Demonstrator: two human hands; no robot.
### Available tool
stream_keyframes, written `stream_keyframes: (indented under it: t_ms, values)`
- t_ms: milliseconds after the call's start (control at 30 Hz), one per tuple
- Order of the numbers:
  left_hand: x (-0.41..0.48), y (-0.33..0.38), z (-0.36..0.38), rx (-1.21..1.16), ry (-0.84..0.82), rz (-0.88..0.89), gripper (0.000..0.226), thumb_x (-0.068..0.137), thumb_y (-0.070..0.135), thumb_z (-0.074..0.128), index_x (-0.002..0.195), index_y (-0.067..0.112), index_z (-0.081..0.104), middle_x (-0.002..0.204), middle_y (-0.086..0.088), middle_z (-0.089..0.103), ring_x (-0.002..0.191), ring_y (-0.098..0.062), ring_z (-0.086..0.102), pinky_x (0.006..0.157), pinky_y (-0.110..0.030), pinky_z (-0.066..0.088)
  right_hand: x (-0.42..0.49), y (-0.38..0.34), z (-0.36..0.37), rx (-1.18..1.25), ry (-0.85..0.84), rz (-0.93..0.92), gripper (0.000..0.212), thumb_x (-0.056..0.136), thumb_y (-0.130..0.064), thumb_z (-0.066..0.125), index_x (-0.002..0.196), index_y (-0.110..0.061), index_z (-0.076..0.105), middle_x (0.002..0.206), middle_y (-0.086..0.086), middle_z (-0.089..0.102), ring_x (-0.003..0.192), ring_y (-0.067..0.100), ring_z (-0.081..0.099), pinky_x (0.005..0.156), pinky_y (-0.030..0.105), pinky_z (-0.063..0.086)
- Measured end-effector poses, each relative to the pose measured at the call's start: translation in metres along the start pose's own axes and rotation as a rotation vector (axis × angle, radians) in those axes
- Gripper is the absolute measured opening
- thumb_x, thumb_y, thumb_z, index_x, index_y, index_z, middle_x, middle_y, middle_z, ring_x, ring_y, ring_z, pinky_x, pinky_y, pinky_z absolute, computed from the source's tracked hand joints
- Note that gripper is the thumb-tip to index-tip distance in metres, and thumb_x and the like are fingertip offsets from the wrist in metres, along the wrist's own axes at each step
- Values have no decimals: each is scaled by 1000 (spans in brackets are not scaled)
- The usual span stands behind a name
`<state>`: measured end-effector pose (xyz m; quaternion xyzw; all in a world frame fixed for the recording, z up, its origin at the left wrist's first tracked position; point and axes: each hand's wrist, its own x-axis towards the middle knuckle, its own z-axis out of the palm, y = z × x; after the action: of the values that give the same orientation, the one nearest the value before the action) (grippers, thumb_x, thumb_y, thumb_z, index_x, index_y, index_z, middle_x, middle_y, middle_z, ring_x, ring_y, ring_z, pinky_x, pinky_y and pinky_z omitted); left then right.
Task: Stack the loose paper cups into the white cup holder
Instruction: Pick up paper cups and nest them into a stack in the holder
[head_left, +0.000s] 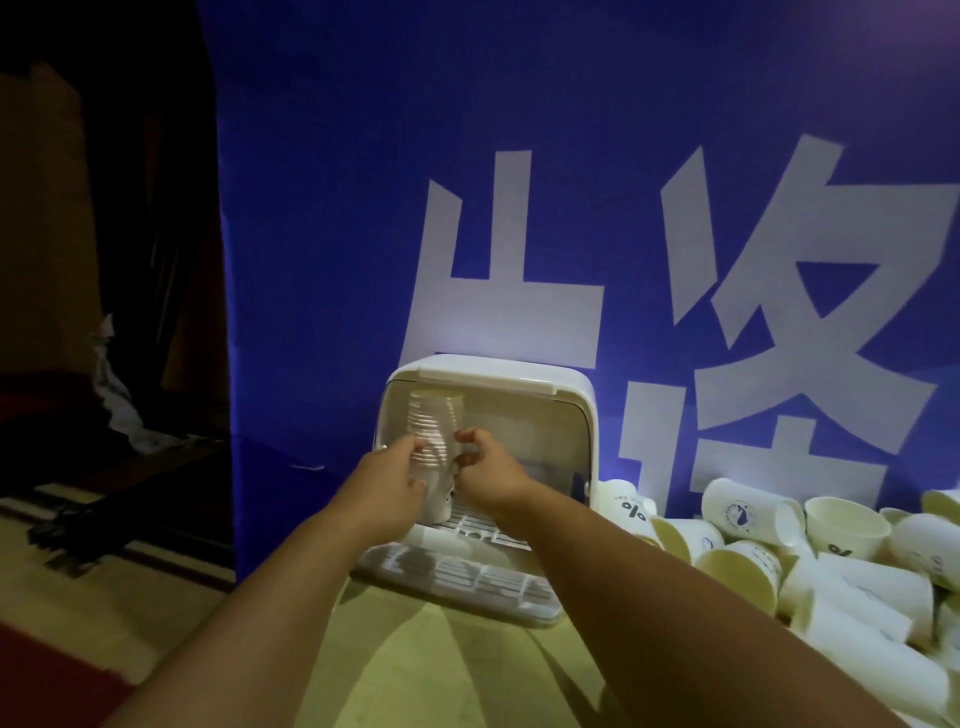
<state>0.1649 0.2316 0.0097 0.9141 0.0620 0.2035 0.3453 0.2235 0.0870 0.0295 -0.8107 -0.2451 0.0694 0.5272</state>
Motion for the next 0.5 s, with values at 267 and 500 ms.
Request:
stream_keyframes:
  t_ms: [267, 500]
  values:
    - [-25, 21, 1, 50, 156, 15, 9, 92, 22, 67, 96, 29, 68, 99, 8, 66, 86, -10, 64, 76, -36, 59, -38, -8, -23, -175, 142, -100, 38, 90, -5, 66, 122, -23, 60, 104, -6, 62, 101, 13, 61, 88, 28, 53]
    - [-80, 75, 6, 83, 21, 63, 10, 87, 25, 68, 80, 33, 66, 82, 10, 67, 78, -10, 64, 71, -34, 57, -116, -4, -78, -307, 344, -86, 8, 84, -14, 71, 79, -19, 70, 79, -3, 69, 79, 13, 66, 76, 32, 58]
